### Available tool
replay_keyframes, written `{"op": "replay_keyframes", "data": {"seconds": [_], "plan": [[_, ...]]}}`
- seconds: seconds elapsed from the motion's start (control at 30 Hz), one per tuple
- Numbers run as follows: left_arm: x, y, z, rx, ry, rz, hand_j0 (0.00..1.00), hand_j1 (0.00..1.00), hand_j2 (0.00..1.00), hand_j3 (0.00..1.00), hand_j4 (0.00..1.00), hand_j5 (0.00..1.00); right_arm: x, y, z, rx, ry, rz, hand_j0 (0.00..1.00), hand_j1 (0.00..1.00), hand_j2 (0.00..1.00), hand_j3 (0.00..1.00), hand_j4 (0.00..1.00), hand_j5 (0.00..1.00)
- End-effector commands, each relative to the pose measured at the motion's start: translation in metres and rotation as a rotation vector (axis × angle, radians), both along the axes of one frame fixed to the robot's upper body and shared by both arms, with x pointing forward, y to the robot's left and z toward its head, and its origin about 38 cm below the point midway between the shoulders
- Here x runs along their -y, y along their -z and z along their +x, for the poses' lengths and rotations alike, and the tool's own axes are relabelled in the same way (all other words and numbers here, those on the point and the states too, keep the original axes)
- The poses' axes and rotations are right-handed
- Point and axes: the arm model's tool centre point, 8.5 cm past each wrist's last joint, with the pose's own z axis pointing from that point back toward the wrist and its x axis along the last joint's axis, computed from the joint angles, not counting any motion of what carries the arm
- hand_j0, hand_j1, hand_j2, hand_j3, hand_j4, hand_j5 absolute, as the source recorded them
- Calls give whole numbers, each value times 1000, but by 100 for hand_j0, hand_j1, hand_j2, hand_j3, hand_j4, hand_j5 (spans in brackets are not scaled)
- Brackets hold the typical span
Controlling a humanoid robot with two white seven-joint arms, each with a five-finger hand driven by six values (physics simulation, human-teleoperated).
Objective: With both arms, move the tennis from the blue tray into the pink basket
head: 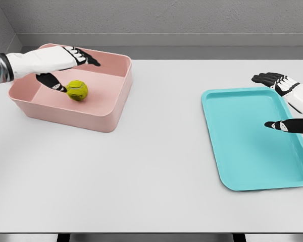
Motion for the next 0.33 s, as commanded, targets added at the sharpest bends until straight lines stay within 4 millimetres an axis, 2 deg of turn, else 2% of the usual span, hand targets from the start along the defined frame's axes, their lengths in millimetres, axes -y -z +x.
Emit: {"op": "replay_keyframes", "data": {"seconds": [0.0,0.13,0.3], "plan": [[-25,-7,-4,4,-47,19,100,100,100,100,100,100,1,0,0,-3,1,8,100,100,100,100,100,100],[-51,-16,-10,2,-94,18,100,100,100,100,100,100,1,0,0,-2,2,8,100,100,100,100,100,100],[-62,-10,-16,-15,-112,34,100,100,100,100,100,100,1,0,0,-3,3,7,100,100,100,100,100,100]]}}
